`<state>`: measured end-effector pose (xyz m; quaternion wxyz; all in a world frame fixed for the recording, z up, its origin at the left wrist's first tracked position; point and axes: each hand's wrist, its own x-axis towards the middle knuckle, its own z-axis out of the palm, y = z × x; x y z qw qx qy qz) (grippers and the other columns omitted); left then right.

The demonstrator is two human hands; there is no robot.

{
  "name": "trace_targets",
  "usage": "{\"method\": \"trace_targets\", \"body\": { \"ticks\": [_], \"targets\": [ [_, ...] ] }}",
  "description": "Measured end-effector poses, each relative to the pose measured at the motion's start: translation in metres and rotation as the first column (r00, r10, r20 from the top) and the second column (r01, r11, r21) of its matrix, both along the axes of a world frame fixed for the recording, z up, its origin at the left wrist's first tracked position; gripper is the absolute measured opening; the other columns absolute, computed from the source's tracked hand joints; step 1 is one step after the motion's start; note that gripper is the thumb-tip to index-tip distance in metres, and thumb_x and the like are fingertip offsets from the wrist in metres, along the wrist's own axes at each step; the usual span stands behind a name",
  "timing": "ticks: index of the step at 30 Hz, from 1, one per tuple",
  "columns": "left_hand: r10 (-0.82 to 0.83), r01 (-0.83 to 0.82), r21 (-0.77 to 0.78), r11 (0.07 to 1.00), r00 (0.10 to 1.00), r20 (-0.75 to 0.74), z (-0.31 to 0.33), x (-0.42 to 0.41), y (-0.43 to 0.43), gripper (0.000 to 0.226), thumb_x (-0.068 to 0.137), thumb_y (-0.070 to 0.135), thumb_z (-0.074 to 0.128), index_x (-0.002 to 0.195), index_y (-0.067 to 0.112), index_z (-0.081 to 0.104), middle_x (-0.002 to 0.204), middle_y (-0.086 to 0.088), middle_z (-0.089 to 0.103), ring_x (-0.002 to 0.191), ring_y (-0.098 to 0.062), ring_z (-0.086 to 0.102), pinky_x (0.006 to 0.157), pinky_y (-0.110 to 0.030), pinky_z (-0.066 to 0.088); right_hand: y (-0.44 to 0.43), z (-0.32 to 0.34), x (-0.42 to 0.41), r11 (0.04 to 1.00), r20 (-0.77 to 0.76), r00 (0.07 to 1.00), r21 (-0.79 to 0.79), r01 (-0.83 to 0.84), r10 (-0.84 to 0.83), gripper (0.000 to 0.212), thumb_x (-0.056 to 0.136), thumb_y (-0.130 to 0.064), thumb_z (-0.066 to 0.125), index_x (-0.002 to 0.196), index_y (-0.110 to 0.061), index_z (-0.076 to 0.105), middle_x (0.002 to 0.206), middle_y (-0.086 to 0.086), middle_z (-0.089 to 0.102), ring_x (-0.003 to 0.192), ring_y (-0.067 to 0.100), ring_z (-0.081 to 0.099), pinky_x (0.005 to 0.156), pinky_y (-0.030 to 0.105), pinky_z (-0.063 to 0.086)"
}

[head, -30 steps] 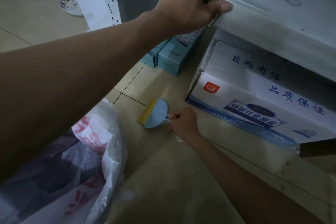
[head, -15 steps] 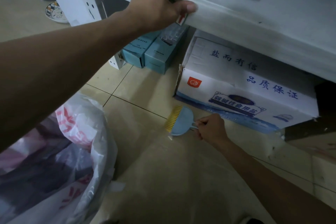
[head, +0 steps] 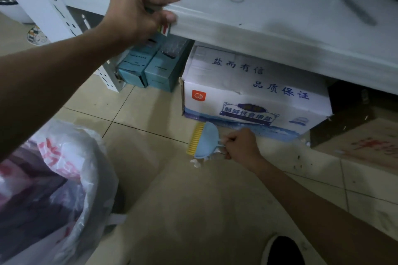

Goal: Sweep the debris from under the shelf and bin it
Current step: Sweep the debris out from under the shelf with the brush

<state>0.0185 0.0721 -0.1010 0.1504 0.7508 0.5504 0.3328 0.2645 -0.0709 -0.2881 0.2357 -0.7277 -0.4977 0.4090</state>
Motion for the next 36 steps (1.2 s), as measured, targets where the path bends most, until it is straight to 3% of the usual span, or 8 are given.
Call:
{"method": "trace_targets", "body": {
  "ticks": [5, 9, 13, 18, 22, 27, 31, 36],
  "targets": [
    [0.007, -0.007, 0.005, 1.000, 1.000, 0.018, 0.001, 0.003, -0.003, 0.040, 0.089, 0.030, 0.067, 0.128, 0.027, 0.061, 0.136, 0.010, 0.058, 0.130, -0.003, 0.049, 0.088, 0.006, 0.037, 0.009, -0.005, -0.041, 0.996, -0.046, 0.995, 0.016, -0.084, 0.085, 0.017, 0.085, -0.002, 0.062, 0.072, 0.003, 0.071, 0.073, 0.017, 0.070, 0.059, 0.026, 0.069, 0.060, 0.041, 0.061],
    [0.013, -0.013, 0.008, 1.000, 1.000, 0.002, 0.001, 0.003, -0.005, 0.039, 0.091, 0.030, 0.065, 0.129, 0.027, 0.060, 0.136, 0.013, 0.057, 0.130, -0.001, 0.048, 0.095, 0.000, 0.034, 0.006, -0.014, -0.060, 0.988, -0.021, 0.988, -0.009, -0.156, 0.156, 0.012, 0.087, -0.003, 0.063, 0.081, 0.006, 0.070, 0.079, 0.020, 0.070, 0.049, 0.024, 0.067, 0.047, 0.029, 0.058],
    [-0.007, 0.007, -0.001, 1.000, 1.000, -0.025, 0.000, 0.005, -0.007, 0.039, 0.093, 0.031, 0.062, 0.132, 0.029, 0.058, 0.135, 0.012, 0.057, 0.130, -0.003, 0.047, 0.078, 0.008, 0.037, 0.005, -0.030, -0.053, 0.990, 0.022, 0.992, -0.063, -0.125, 0.126, 0.007, 0.082, -0.002, 0.065, 0.080, 0.004, 0.067, 0.084, 0.020, 0.068, 0.062, 0.031, 0.070, 0.052, 0.038, 0.061],
    [0.037, -0.036, -0.019, 0.999, 0.999, 0.040, 0.003, 0.007, -0.008, 0.040, 0.090, 0.026, 0.067, 0.129, 0.024, 0.062, 0.135, 0.007, 0.059, 0.120, 0.003, 0.052, 0.081, 0.007, 0.039, 0.008, -0.028, -0.027, 0.989, 0.107, 0.987, -0.097, -0.110, 0.120, 0.011, 0.081, -0.002, 0.064, 0.075, 0.007, 0.067, 0.070, 0.016, 0.066, 0.041, 0.011, 0.062, 0.040, 0.020, 0.052],
    [0.067, -0.067, -0.007, 0.998, 0.997, 0.029, 0.005, 0.015, -0.013, 0.041, 0.091, 0.019, 0.066, 0.132, 0.021, 0.061, 0.138, 0.001, 0.057, 0.116, 0.001, 0.051, 0.085, 0.009, 0.035, 0.004, -0.020, -0.004, 0.985, 0.155, 0.982, -0.150, -0.084, 0.107, 0.012, 0.080, -0.001, 0.065, 0.074, 0.009, 0.063, 0.070, 0.021, 0.066, 0.051, 0.029, 0.069, 0.047, 0.036, 0.059],
    [0.077, -0.074, 0.026, 0.997, 0.985, -0.157, 0.012, 0.029, -0.022, 0.036, 0.096, 0.010, 0.053, 0.130, 0.018, 0.059, 0.129, -0.006, 0.062, 0.116, -0.023, 0.057, 0.100, -0.035, 0.048, -0.002, -0.005, 0.022, 0.981, 0.172, 0.980, -0.181, -0.072, 0.104, 0.009, 0.075, 0.005, 0.067, 0.082, 0.010, 0.065, 0.078, 0.021, 0.068, 0.051, 0.025, 0.068, 0.049, 0.037, 0.059],
    [0.064, -0.060, 0.023, 0.998, 0.945, -0.321, 0.024, 0.050, -0.038, 0.042, 0.091, 0.002, 0.053, 0.130, 0.014, 0.053, 0.131, -0.009, 0.057, 0.117, -0.028, 0.054, 0.095, -0.039, 0.045, -0.011, 0.013, 0.028, 0.992, 0.147, 0.987, -0.121, -0.044, 0.062, 0.012, 0.078, 0.006, 0.061, 0.070, -0.002, 0.057, 0.065, 0.013, 0.059, 0.042, 0.019, 0.060, 0.047, 0.031, 0.057],
    [-0.065, 0.091, 0.035, 0.995, 0.887, -0.457, 0.042, 0.097, -0.061, 0.070, 0.084, 0.049, 0.068, 0.145, 0.029, 0.041, 0.154, 0.004, 0.037, 0.140, -0.021, 0.037, 0.112, -0.041, 0.032, -0.016, 0.027, 0.024, 0.998, 0.065, 0.998, -0.058, -0.017, 0.021, 0.028, 0.080, 0.008, 0.058, 0.061, -0.009, 0.049, 0.055, 0.008, 0.048, 0.047, 0.022, 0.059, 0.050, 0.033, 0.057]
  ]
}}
